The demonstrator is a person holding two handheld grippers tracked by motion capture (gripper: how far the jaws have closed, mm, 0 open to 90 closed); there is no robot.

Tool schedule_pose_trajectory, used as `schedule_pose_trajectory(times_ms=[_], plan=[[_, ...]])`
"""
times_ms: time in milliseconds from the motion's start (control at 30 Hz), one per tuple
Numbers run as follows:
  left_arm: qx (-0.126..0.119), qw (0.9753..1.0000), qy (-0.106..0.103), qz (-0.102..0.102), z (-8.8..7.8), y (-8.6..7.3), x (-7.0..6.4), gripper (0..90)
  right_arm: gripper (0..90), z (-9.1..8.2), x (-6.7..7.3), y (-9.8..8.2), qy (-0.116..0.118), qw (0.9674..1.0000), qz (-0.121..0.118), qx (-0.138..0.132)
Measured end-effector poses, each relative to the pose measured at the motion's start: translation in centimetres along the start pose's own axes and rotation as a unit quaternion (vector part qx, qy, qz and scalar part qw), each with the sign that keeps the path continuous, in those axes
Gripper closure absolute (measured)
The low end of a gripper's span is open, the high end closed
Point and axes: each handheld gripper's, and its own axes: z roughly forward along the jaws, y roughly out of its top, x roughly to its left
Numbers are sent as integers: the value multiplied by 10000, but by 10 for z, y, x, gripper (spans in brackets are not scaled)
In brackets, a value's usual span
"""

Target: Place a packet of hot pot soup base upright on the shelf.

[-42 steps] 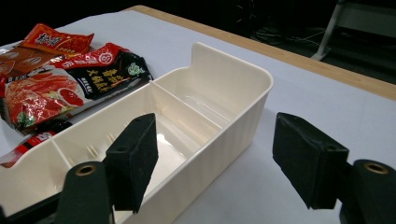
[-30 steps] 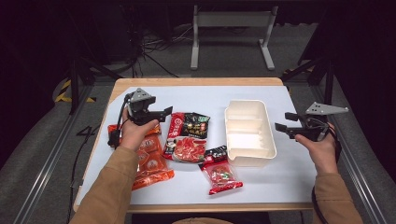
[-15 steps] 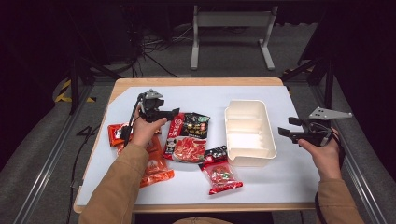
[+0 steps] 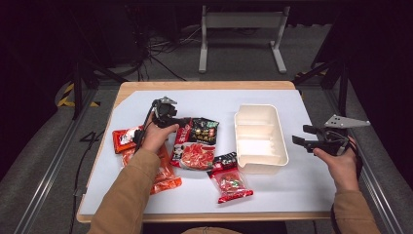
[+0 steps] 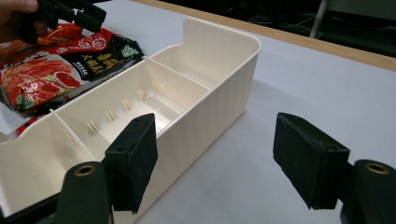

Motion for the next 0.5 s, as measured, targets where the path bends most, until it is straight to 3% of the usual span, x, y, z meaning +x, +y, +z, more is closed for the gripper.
schedule_pose_trajectory(times_ms=[133, 333, 400, 500], plan=[[129, 9999, -73, -71, 4, -2, 1, 323, 308, 2, 1, 0, 12, 10000, -21, 32], [226, 9997, 17, -12, 9, -2, 0, 341, 307, 5, 2, 0, 47, 10000, -27, 55], [316, 9994, -116, -91, 12, -2, 2, 365, 306, 5, 2, 0, 50, 10000, -20, 54], [753, 9965, -339, -94, 17, 0, 3, 387, 304, 5, 2, 0, 55, 10000, -12, 60]])
